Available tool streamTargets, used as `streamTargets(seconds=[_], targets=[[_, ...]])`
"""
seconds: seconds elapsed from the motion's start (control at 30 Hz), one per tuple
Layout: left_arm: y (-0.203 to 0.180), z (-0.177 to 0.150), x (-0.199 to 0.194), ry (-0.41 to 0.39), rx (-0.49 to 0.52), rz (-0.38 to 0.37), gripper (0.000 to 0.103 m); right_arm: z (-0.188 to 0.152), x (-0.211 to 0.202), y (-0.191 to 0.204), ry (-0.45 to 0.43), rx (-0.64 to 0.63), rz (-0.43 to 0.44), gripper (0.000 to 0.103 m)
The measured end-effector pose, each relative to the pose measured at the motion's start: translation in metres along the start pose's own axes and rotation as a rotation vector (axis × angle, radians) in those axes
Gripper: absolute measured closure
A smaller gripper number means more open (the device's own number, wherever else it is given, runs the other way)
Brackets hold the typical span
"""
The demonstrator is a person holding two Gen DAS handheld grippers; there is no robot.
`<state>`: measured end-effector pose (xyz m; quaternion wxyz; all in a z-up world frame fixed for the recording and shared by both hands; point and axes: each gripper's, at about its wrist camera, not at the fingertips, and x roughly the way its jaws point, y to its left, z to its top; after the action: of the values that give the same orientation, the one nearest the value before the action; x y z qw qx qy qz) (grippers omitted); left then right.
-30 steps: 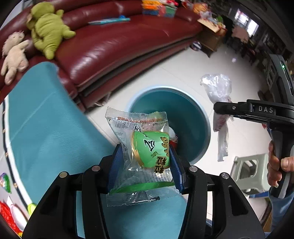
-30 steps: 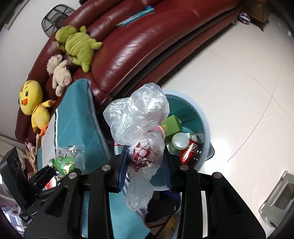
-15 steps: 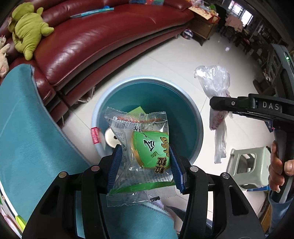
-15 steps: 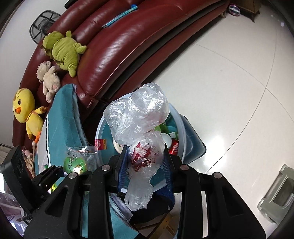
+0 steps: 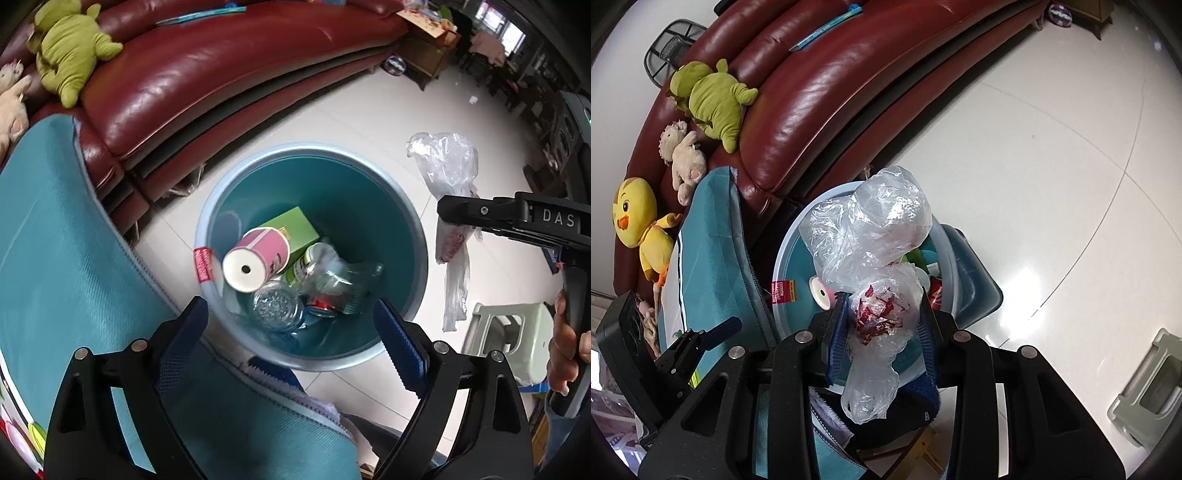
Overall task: Collect trash
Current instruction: 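Carry the bag and snack pack over the bin and open both tools, then return both tools to the table toward the red wrappers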
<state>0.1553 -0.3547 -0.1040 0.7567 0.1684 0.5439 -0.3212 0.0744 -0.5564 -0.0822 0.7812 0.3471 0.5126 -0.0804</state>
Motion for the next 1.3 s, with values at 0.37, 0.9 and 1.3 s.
streamTargets(seconds=[0.37, 0.9, 1.3], targets=[[0.019, -0.02, -0.017, -0.02, -0.042, -0.005, 0.011, 0.0, 0.013, 0.023, 0.028, -0.051, -0.014, 0.065], [0.049, -0.043, -0.047, -0.071, -0.104, -0.02, 0.009, -0.015, 0.005, 0.063, -0.01, -0.149, -0.143, 0.025], [0.07, -0.074, -0.09, -0.15, -0.144, -0.01, 0.007, -0.042, -0.014, 0.11, -0.039, -0.229, -0.161, 0.022]])
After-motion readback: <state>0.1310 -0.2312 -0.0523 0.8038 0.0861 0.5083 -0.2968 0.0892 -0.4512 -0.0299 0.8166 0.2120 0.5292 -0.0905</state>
